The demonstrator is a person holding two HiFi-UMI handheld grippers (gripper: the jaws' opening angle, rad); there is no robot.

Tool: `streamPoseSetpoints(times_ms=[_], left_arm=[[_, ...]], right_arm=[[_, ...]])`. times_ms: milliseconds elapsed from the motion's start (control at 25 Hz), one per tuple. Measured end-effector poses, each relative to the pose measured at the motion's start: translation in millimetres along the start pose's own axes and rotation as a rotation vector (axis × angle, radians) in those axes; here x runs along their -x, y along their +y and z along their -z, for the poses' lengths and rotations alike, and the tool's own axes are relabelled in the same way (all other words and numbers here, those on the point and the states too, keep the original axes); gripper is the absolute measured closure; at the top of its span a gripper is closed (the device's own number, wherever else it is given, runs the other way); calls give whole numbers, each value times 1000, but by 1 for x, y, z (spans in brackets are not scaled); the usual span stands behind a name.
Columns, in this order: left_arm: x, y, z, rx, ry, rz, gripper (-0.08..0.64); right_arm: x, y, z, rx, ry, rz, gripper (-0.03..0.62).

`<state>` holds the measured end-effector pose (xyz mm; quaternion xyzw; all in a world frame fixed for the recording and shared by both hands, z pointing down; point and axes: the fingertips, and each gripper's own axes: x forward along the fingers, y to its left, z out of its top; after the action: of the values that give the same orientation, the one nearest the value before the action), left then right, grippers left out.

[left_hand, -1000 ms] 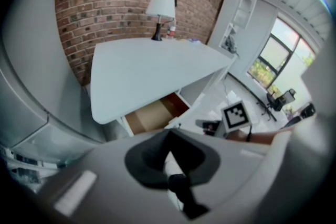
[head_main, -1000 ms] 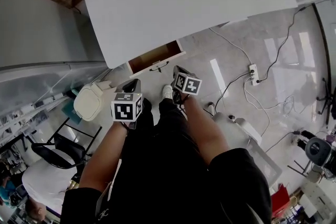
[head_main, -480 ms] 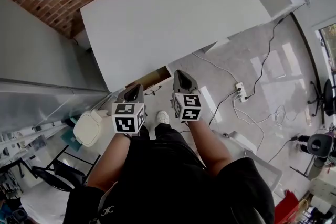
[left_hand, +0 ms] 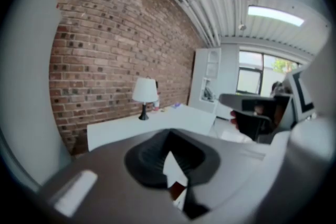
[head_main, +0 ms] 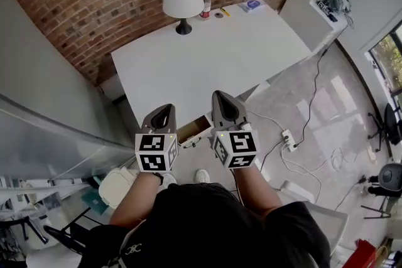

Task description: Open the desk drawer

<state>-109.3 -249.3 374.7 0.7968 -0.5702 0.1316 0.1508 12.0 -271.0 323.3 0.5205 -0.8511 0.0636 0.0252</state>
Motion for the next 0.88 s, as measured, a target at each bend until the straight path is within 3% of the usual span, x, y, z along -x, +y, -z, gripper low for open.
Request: streamPoseSetpoints(times_ms=[240,880], left_arm=[[11,15,-23,-13,-43,0,561],[32,69,-22,7,-61,-7,561]], right_arm=[[-2,15,-13,9,8,23,594],[-13,63,-11,-15,4,15,594]])
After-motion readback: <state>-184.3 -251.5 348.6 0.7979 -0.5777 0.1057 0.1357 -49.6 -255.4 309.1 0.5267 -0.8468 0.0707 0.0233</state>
